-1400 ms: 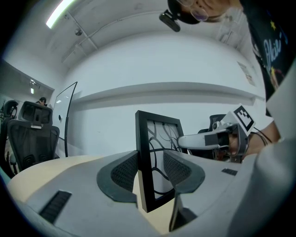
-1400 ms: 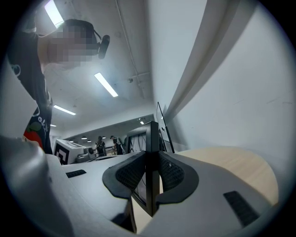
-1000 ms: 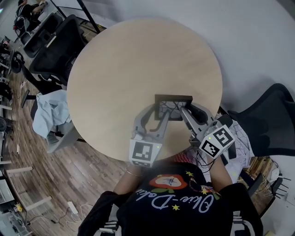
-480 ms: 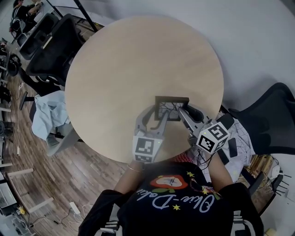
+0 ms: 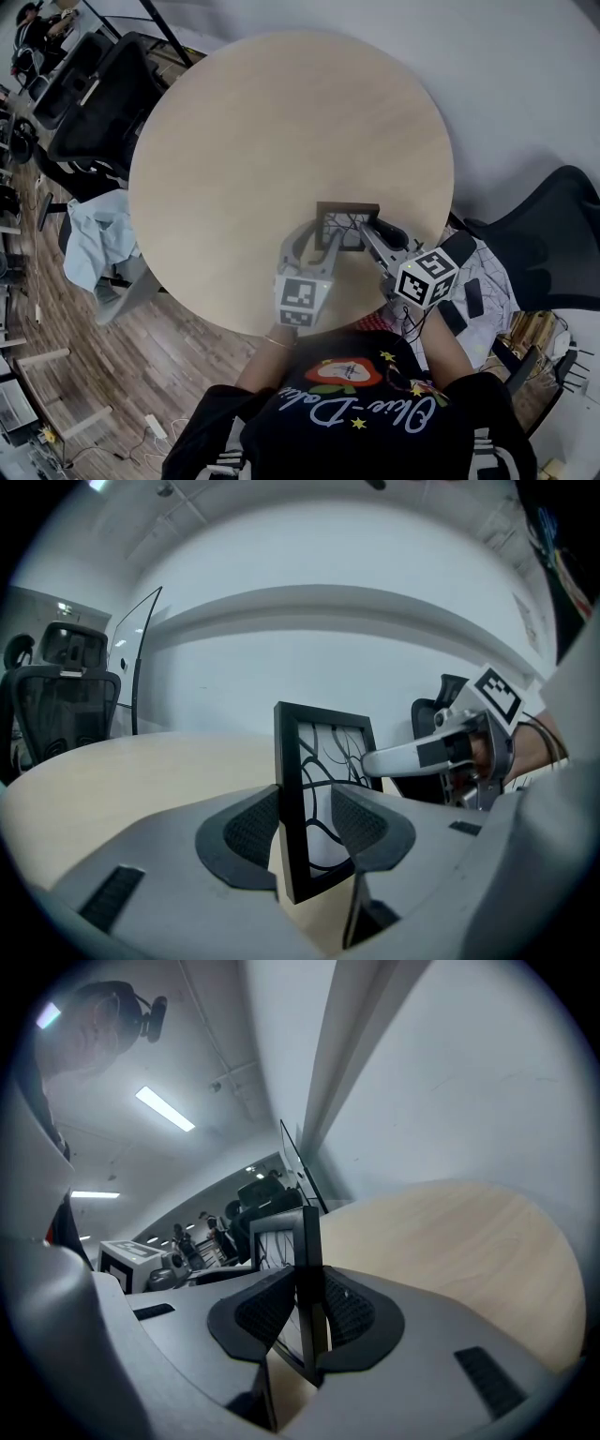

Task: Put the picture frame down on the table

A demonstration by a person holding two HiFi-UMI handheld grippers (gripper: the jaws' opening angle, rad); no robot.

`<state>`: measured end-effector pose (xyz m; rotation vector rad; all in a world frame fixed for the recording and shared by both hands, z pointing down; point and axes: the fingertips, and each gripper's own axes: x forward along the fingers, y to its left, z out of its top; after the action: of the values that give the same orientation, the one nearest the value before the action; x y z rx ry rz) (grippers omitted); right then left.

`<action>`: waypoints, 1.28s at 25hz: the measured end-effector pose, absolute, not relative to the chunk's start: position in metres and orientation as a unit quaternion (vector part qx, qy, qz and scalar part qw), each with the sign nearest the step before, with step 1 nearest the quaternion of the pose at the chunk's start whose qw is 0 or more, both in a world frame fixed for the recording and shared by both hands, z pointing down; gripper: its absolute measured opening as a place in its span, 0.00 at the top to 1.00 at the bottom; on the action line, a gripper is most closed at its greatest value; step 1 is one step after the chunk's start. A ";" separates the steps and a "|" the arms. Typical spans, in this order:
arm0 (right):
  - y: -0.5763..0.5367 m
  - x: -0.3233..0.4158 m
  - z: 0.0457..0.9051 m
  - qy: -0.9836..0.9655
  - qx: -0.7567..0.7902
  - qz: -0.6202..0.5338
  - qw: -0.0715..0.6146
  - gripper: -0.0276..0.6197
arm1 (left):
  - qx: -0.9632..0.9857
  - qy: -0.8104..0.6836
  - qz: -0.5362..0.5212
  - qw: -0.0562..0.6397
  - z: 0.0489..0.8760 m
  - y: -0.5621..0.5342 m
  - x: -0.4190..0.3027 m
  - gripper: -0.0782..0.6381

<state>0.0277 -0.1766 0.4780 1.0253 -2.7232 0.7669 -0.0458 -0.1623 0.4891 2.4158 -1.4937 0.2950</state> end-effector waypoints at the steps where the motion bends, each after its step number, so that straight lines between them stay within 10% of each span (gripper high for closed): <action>1: -0.177 0.028 0.481 -0.902 0.341 0.257 0.069 0.86 | 0.837 -0.518 0.105 0.145 0.492 -0.163 -0.045 0.66; 32: -0.198 0.033 0.521 -0.865 0.388 0.302 0.099 0.86 | 0.822 -0.522 0.144 0.180 0.532 -0.180 -0.042 0.64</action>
<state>0.0331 -0.1977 0.5213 1.1471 -2.5593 0.8918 -0.0421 -0.1796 0.5317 2.3208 -1.4733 0.4055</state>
